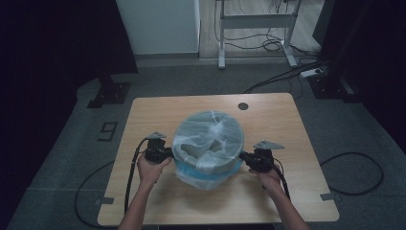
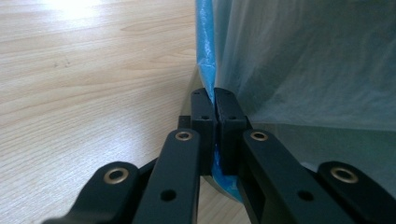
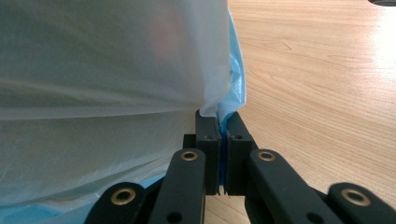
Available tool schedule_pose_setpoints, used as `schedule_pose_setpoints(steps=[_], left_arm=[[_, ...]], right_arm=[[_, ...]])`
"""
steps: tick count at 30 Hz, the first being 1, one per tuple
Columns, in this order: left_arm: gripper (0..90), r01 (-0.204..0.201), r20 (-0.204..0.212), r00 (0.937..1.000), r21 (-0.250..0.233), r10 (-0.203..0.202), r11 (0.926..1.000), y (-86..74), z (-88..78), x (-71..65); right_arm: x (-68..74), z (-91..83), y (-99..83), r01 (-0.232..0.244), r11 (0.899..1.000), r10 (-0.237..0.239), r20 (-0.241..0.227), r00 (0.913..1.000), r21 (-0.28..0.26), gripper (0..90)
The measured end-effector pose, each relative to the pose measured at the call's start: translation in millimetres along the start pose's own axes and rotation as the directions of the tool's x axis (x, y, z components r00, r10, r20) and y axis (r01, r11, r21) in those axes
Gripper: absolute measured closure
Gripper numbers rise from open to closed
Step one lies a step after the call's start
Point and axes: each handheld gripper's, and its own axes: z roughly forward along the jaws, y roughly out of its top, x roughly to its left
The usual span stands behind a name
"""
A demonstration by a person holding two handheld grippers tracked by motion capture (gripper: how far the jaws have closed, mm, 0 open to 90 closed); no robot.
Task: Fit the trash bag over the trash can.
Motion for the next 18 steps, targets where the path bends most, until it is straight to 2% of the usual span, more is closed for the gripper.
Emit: schedule_pose_setpoints(steps=[2, 3, 4, 5, 6, 7, 8, 9, 13, 15, 16, 18], left_arm=[[85.4, -0.012, 0.000, 0.9999, -0.004, 0.012, 0.9999, -0.3, -1.9, -0.8], [81.5, -0.012, 0.000, 0.9999, -0.004, 0.012, 0.9999, -0.3, -1.9, -0.8], [73.4, -0.031, -0.014, 0.9994, -0.028, 0.031, 0.9991, -0.6, -7.9, -2.1], [67.8, -0.041, -0.038, 0.9985, -0.050, 0.039, 0.9979, -0.9, -12.8, -2.7], [61.2, -0.041, -0.038, 0.9985, -0.050, 0.039, 0.9979, -0.9, -12.8, -2.7], [54.9, -0.053, -0.045, 0.9978, -0.094, 0.049, 0.9942, -1.4, -24.5, -2.1], [51.2, -0.053, -0.045, 0.9978, -0.094, 0.049, 0.9942, -1.4, -24.5, -2.1], [46.2, -0.057, -0.054, 0.9972, -0.120, 0.051, 0.9911, -2.4, -35.4, 0.2], [33.2, -0.075, -0.074, 0.9952, -0.150, 0.064, 0.9858, -6.7, -53.4, 3.6], [31.0, -0.086, -0.072, 0.9946, -0.174, 0.074, 0.9810, -8.7, -61.3, 4.8], [30.7, -0.086, -0.072, 0.9946, -0.174, 0.074, 0.9810, -8.7, -61.3, 4.8], [30.6, -0.092, -0.062, 0.9948, -0.201, 0.081, 0.9752, -9.7, -69.8, 6.7]], right_arm=[[-0.9, -1.5, -1.4, 0.001, 1.000, -0.001, 0.009, 1.0000, -0.011, 79.2], [-1.7, -3.7, -1.7, 0.000, 1.000, 0.000, 0.013, 0.9999, -0.026, 73.6], [-2.1, -8.1, -1.1, -0.001, 0.999, 0.002, 0.023, 0.9997, -0.051, 61.8], [-2.0, -11.5, -0.2, -0.003, 0.998, 0.005, 0.031, 0.9995, -0.066, 56.0], [-2.1, -16.8, 1.1, 0.000, 0.996, 0.003, 0.035, 0.9994, -0.089, 49.8], [-2.3, -24.0, 2.6, -0.005, 0.993, 0.009, 0.035, 0.9993, -0.118, 43.9], [-2.3, -24.0, 2.6, -0.005, 0.993, 0.009, 0.035, 0.9993, -0.118, 43.9], [-2.4, -35.4, 4.7, -0.007, 0.988, 0.013, 0.038, 0.9992, -0.156, 36.8], [-2.7, -52.5, 4.9, 0.003, 0.981, 0.002, 0.025, 0.9997, -0.195, 32.2], [-2.0, -59.3, 3.7, 0.008, 0.976, -0.005, 0.012, 0.9999, -0.216, 31.2], [-2.0, -59.3, 3.7, 0.008, 0.976, -0.005, 0.012, 0.9999, -0.216, 31.2], [-1.5, -67.6, 1.4, 0.012, 0.971, -0.012, 0.001, 0.9999, -0.238, 30.7]])
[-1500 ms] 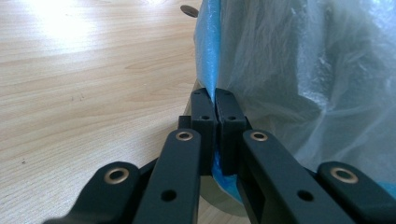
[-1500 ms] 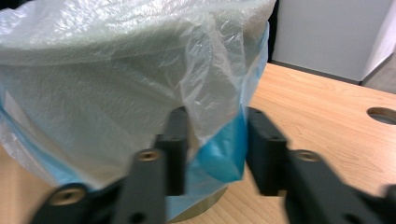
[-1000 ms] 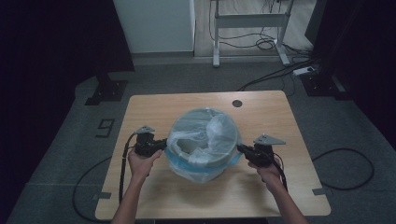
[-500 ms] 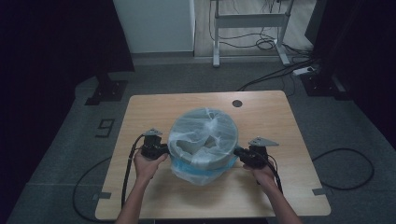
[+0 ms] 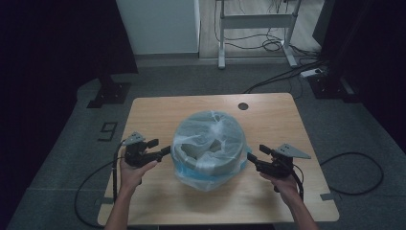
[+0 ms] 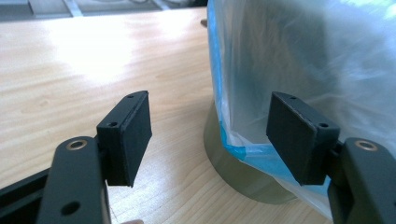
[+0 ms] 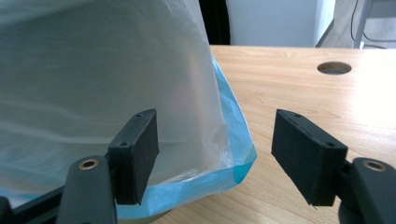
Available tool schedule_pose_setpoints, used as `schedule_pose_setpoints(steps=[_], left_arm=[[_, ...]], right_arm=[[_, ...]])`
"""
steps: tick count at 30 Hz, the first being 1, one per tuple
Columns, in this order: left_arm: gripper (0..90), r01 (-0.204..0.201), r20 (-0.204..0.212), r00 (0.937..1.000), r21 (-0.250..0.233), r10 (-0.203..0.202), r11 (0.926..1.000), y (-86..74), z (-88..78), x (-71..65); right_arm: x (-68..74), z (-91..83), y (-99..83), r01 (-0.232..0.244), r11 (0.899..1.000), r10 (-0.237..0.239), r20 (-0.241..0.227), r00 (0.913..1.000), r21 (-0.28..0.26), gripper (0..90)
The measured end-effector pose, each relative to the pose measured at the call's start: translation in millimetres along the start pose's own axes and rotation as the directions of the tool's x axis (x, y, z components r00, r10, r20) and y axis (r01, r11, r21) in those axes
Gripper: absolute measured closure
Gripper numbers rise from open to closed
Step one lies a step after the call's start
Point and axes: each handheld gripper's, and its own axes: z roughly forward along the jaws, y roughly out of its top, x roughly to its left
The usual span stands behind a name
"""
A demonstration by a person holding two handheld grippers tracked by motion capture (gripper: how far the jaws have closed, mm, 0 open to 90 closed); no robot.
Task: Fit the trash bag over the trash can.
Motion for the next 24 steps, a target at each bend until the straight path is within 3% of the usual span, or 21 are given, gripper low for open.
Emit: schedule_pose_setpoints(steps=[6, 9, 10, 12, 14, 17, 18, 20, 22, 23, 24], left_arm=[[31.8, -0.057, 0.049, 0.9970, -0.056, 0.059, 0.9968, 9.1, -15.1, 0.2], [31.8, -0.118, 0.080, 0.9889, -0.083, 0.125, 0.9896, 20.5, -20.2, -5.4], [31.9, -0.118, 0.080, 0.9889, -0.083, 0.125, 0.9896, 20.5, -20.2, -5.4], [32.2, -0.160, 0.109, 0.9795, -0.091, 0.170, 0.9829, 30.7, -20.7, -11.7], [32.6, -0.169, 0.111, 0.9776, -0.092, 0.179, 0.9813, 32.9, -20.6, -13.4], [32.6, -0.206, 0.134, 0.9665, -0.101, 0.219, 0.9733, 43.4, -19.3, -21.9], [32.6, -0.206, 0.134, 0.9665, -0.101, 0.219, 0.9733, 43.4, -19.3, -21.9], [33.1, -0.218, 0.169, 0.9574, -0.112, 0.235, 0.9696, 48.8, -16.8, -24.6], [33.3, -0.220, 0.177, 0.9552, -0.113, 0.237, 0.9689, 50.3, -15.7, -24.9], [33.4, -0.226, 0.205, 0.9473, -0.119, 0.246, 0.9669, 55.1, -12.1, -25.0], [33.4, -0.227, 0.219, 0.9434, -0.121, 0.249, 0.9663, 57.1, -10.6, -25.0]], right_arm=[[-3.8, -14.8, -7.1, 0.013, 1.000, -0.014, -0.031, 0.9994, -0.021, 29.9], [-6.7, -22.3, -14.5, 0.014, 1.000, -0.016, -0.060, 0.9981, -0.027, 29.9], [-7.0, -23.5, -15.8, 0.014, 0.999, -0.015, -0.062, 0.9979, -0.029, 30.0], [-8.1, -26.8, -19.2, 0.012, 0.999, -0.014, -0.067, 0.9976, -0.032, 30.8], [-8.7, -28.3, -21.2, 0.010, 0.999, -0.012, -0.070, 0.9975, -0.031, 31.0], [-11.6, -32.4, -25.7, 0.010, 1.000, -0.012, -0.066, 0.9978, -0.022, 31.5], [-11.6, -32.4, -25.7, 0.010, 1.000, -0.012, -0.066, 0.9978, -0.022, 31.5], [-13.3, -35.2, -27.9, 0.006, 1.000, -0.007, -0.062, 0.9981, -0.021, 31.7], [-13.6, -36.0, -28.5, 0.007, 1.000, -0.008, -0.061, 0.9981, -0.020, 31.8], [-13.7, -37.3, -29.5, 0.008, 1.000, -0.009, -0.060, 0.9982, -0.017, 31.9], [-13.7, -37.7, -29.9, 0.007, 1.000, -0.008, -0.060, 0.9982, -0.018, 31.9]])
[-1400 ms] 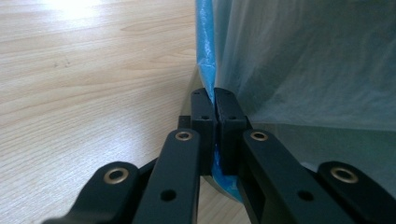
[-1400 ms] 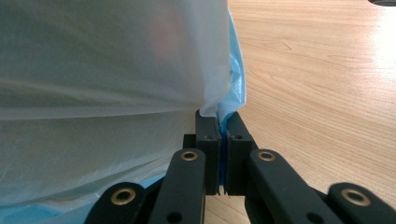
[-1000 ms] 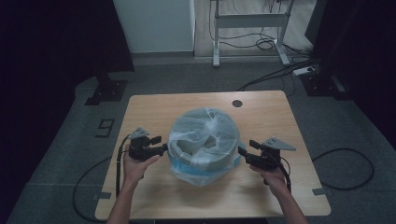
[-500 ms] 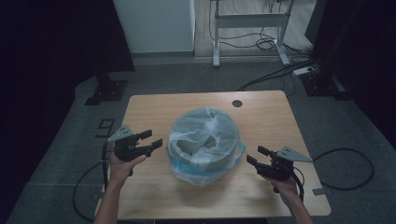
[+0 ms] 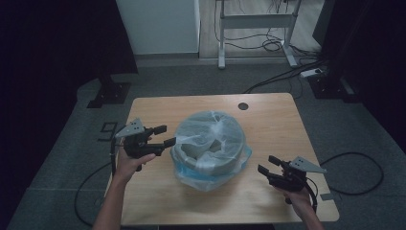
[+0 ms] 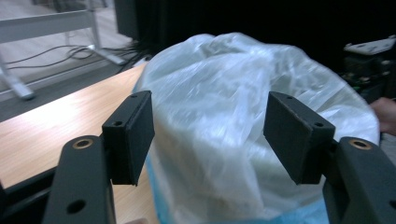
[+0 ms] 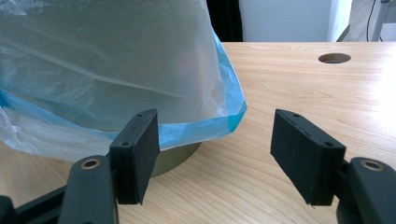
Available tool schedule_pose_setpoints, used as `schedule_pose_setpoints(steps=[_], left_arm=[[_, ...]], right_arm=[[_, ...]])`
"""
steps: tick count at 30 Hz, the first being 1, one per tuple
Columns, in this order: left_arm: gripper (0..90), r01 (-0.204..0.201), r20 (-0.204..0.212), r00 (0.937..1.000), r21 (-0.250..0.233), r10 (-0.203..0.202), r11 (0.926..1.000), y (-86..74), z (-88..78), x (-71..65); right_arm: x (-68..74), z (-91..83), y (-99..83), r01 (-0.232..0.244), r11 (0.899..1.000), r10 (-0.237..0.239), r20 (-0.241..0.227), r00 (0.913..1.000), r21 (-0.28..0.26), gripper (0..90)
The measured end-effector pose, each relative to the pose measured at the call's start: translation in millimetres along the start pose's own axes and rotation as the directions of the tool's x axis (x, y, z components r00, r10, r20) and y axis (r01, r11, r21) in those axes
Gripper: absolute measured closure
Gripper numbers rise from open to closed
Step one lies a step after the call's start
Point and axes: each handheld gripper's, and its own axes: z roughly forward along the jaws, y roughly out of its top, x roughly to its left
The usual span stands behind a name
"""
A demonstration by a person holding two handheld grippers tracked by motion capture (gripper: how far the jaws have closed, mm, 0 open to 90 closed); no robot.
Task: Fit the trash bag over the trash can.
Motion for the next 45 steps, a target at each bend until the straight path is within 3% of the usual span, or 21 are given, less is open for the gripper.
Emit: schedule_pose_setpoints(steps=[4, 5, 11, 18, 28, 31, 34, 42, 45], left_arm=[[33.6, -0.007, 0.048, 0.9988, -0.013, 0.007, 0.9999, 8.2, 5.9, 3.5], [33.6, -0.011, 0.092, 0.9957, -0.024, 0.013, 0.9996, 15.0, 10.5, 6.1], [33.5, -0.028, 0.169, 0.9853, -0.001, 0.028, 0.9996, 31.4, 25.6, 9.1], [33.3, -0.039, 0.193, 0.9808, 0.043, 0.030, 0.9983, 44.2, 46.5, 10.8], [33.7, -0.062, 0.247, 0.9682, 0.085, 0.040, 0.9944, 64.1, 69.9, 9.2], [34.8, -0.082, 0.250, 0.9669, 0.120, 0.049, 0.9894, 69.0, 78.0, 6.2], [39.2, -0.094, 0.271, 0.9617, 0.181, 0.042, 0.9791, 76.4, 92.3, 0.4], [41.4, -0.091, 0.277, 0.9606, 0.216, 0.029, 0.9722, 82.3, 110.9, -2.3], [40.9, -0.119, 0.284, 0.9578, 0.259, 0.043, 0.9586, 84.3, 121.7, -5.7]], right_arm=[[0.3, -1.1, -1.9, 0.000, 1.000, 0.000, 0.002, 1.0000, 0.001, 31.9], [0.3, -1.6, -3.4, -0.003, 1.000, 0.003, 0.003, 1.0000, 0.007, 31.9], [-0.3, -1.9, -5.4, -0.001, 1.000, 0.001, 0.007, 1.0000, 0.012, 31.9], [2.2, -2.6, -6.1, 0.010, 1.000, -0.010, 0.007, 0.9999, 0.026, 31.9], [-0.8, -5.3, -7.5, -0.006, 1.000, 0.005, 0.023, 0.9997, 0.027, 31.9], [0.0, -4.3, -7.8, -0.004, 1.000, 0.004, 0.023, 0.9997, 0.030, 31.9], [1.3, -3.3, -8.2, -0.001, 0.999, 0.000, 0.021, 0.9998, 0.035, 31.9], [4.8, -1.1, -8.9, 0.010, 0.999, -0.011, 0.011, 0.9999, 0.045, 32.0], [4.0, -1.5, -9.5, 0.011, 0.999, -0.012, 0.012, 0.9999, 0.049, 32.5]])
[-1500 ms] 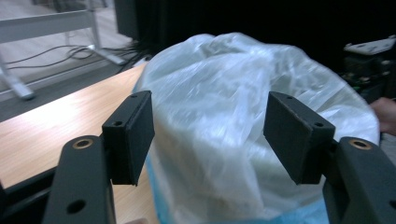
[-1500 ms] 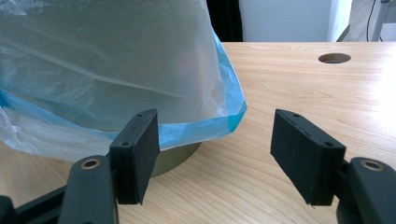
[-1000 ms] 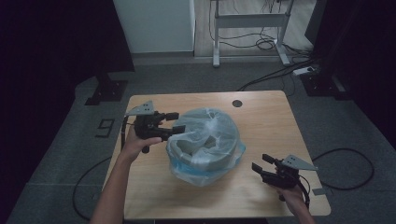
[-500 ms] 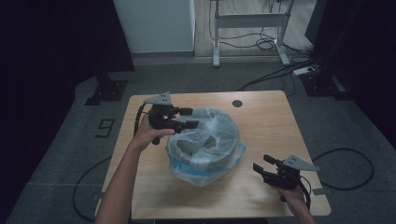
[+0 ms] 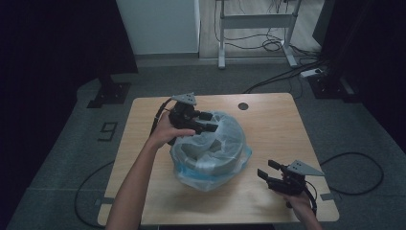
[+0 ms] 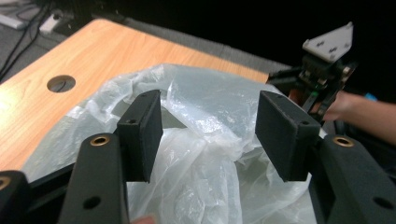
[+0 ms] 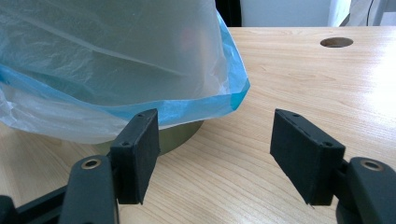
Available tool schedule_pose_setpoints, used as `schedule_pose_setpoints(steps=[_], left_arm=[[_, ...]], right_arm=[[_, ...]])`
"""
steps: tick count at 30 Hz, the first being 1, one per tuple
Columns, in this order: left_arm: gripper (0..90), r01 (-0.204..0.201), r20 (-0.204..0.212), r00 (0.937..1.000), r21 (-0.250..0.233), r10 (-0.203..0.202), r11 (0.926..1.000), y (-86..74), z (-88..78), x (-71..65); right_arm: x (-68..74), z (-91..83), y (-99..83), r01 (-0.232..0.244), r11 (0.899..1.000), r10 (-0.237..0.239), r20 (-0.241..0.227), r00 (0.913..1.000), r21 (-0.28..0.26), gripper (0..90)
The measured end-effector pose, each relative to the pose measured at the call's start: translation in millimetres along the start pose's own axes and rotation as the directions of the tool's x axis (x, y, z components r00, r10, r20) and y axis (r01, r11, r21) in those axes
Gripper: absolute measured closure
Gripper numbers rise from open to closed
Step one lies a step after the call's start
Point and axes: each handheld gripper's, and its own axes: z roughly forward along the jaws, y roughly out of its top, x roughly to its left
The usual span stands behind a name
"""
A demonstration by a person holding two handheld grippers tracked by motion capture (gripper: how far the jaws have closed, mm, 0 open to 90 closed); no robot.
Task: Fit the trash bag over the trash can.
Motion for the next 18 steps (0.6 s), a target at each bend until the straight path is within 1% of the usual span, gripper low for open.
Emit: schedule_pose_setpoints(steps=[4, 5, 7, 8, 9, 10, 11, 12, 13, 14, 15, 16, 17, 18], left_arm=[[40.5, -0.011, 0.007, 0.9999, 0.064, 0.010, 0.9979, 5.7, 11.6, -0.7], [40.3, -0.010, 0.004, 0.9999, 0.077, 0.010, 0.9970, 7.1, 14.8, -1.6], [41.0, -0.014, -0.015, 0.9998, 0.122, 0.016, 0.9924, 9.7, 22.0, -3.5], [42.0, -0.014, -0.032, 0.9993, 0.154, 0.019, 0.9880, 10.7, 26.1, -4.1], [42.9, -0.012, -0.056, 0.9982, 0.195, 0.023, 0.9808, 11.6, 30.6, -4.7], [43.2, -0.015, -0.069, 0.9971, 0.234, 0.031, 0.9722, 11.9, 36.4, -5.7], [43.4, -0.019, -0.070, 0.9968, 0.256, 0.038, 0.9665, 12.0, 39.4, -5.9], [43.7, -0.017, -0.082, 0.9958, 0.283, 0.042, 0.9590, 12.2, 43.5, -6.7], [44.0, -0.017, -0.082, 0.9958, 0.283, 0.042, 0.9590, 12.2, 43.5, -6.7], [44.1, -0.022, -0.089, 0.9947, 0.308, 0.052, 0.9510, 12.2, 48.7, -8.2], [44.1, -0.027, -0.092, 0.9940, 0.327, 0.060, 0.9447, 12.0, 52.8, -9.4], [44.1, -0.029, -0.097, 0.9932, 0.338, 0.065, 0.9407, 11.7, 55.5, -10.3], [44.1, -0.029, -0.097, 0.9932, 0.338, 0.065, 0.9407, 11.7, 55.5, -10.3], [44.0, -0.034, -0.095, 0.9928, 0.365, 0.074, 0.9304, 10.5, 60.5, -11.4]], right_arm=[[-0.7, -2.1, 0.2, 0.001, 1.000, -0.001, 0.001, 1.0000, -0.001, 32.8], [-0.9, -2.6, 0.2, -0.001, 1.000, 0.001, 0.002, 1.0000, -0.001, 32.8], [-1.4, -2.9, -0.1, -0.002, 1.000, 0.002, 0.004, 1.0000, -0.001, 32.8], [-1.5, -2.8, -0.3, -0.002, 1.000, 0.002, 0.004, 1.0000, 0.000, 32.8], [-1.5, -2.6, -0.5, -0.002, 1.000, 0.002, 0.004, 1.0000, 0.001, 32.8], [-1.4, -2.4, -0.6, -0.002, 1.000, 0.002, 0.003, 1.0000, 0.002, 32.8], [-1.1, -2.1, -0.7, 0.000, 1.000, 0.000, 0.002, 1.0000, 0.003, 32.8], [-1.0, -2.0, -0.8, 0.002, 1.000, -0.002, 0.001, 1.0000, 0.004, 32.8], [-1.0, -2.0, -0.8, 0.002, 1.000, -0.002, 0.001, 1.0000, 0.004, 32.8], [-0.6, -2.0, -0.6, 0.005, 1.000, -0.005, -0.001, 1.0000, 0.004, 32.8], [-0.5, -2.0, -0.5, 0.005, 1.000, -0.005, -0.001, 1.0000, 0.003, 32.8], [-0.5, -2.1, -0.5, 0.006, 1.000, -0.006, 0.000, 1.0000, 0.003, 32.8], [-0.5, -2.1, -0.5, 0.006, 1.000, -0.006, 0.000, 1.0000, 0.003, 32.8], [-0.7, -2.2, -0.5, 0.005, 1.000, -0.005, 0.000, 1.0000, 0.004, 32.8]])
